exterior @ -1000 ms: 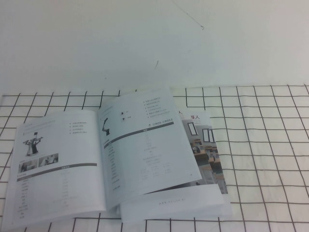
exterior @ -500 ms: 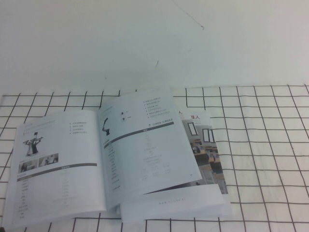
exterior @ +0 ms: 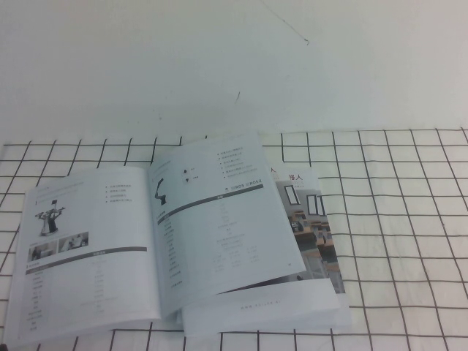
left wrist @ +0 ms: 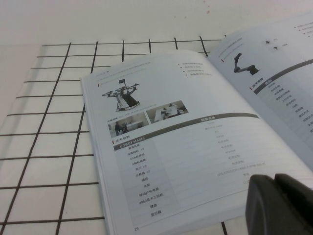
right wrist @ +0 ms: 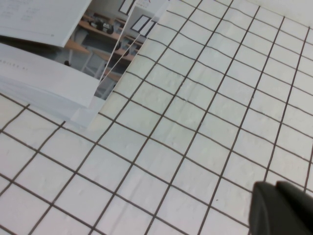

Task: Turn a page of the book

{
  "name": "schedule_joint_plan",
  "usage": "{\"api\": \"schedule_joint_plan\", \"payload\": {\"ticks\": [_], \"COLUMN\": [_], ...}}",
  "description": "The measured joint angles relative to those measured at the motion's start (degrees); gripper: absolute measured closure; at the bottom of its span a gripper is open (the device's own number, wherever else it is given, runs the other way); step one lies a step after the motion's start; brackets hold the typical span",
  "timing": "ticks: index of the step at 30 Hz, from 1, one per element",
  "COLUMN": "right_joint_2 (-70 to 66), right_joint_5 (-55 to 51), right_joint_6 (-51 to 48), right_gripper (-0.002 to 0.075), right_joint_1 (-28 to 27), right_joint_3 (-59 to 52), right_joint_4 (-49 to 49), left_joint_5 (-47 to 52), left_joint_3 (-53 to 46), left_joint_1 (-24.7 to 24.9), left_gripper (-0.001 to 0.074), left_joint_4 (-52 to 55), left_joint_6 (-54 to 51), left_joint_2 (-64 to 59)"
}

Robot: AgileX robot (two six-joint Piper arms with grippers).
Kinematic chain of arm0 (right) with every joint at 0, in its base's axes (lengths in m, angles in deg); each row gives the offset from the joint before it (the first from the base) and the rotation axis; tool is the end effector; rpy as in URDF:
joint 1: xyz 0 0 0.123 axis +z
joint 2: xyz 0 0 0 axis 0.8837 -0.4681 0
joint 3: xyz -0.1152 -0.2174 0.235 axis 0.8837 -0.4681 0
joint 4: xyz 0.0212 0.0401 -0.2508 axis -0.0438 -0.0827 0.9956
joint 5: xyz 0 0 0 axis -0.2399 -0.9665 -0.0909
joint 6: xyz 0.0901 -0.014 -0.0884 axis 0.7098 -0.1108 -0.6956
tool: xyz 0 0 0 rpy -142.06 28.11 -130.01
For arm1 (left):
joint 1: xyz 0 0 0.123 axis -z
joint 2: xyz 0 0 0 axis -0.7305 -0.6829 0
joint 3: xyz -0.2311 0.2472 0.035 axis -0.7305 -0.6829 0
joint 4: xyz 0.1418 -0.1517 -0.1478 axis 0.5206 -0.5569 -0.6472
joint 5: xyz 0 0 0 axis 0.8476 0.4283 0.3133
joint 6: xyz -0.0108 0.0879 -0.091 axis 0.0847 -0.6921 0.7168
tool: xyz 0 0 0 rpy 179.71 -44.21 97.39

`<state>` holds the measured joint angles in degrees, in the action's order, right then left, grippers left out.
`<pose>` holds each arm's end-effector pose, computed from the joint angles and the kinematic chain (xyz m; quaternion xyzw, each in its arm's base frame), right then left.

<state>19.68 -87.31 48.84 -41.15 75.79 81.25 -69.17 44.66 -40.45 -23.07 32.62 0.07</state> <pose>0.0420 0.0079 0.2633 -0.2280 0.8439 0.0144 0.4855 0.0359 -0.0032 0.1670 0.0075 0.7904 -0.0590 0.6097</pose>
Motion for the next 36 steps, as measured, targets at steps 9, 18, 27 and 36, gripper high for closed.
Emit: {"api": "schedule_joint_plan", "payload": {"ticks": [9,18,27,36], "right_joint_2": [0.98,12.30,18.16,18.20], "right_joint_5": [1.08,14.61,23.54,21.81], "right_joint_6": [-0.94,-3.59,-3.67,-1.72], "right_gripper": [0.0726,0.0726,0.0726,0.0727], "right_joint_1": [-0.14,-13.20,-21.28,-21.28], "right_joint_3": [-1.03,-14.07,-24.86,-24.91], "right_joint_4": [0.48,0.01,-0.58,-0.98], "left_joint_5": [0.00,0.00,0.00,0.09], "left_joint_3": [0.00,0.00,0.00,0.00], "left_joint_1": [0.00,0.04,0.04,0.04], "left_gripper": [0.0737,0.0737,0.0737,0.0737], "left_joint_4": [0.00,0.00,0.00,0.00], "left_joint_6": [0.00,0.00,0.00,0.00], "left_joint_2": [0.00,0.00,0.00,0.00]}}
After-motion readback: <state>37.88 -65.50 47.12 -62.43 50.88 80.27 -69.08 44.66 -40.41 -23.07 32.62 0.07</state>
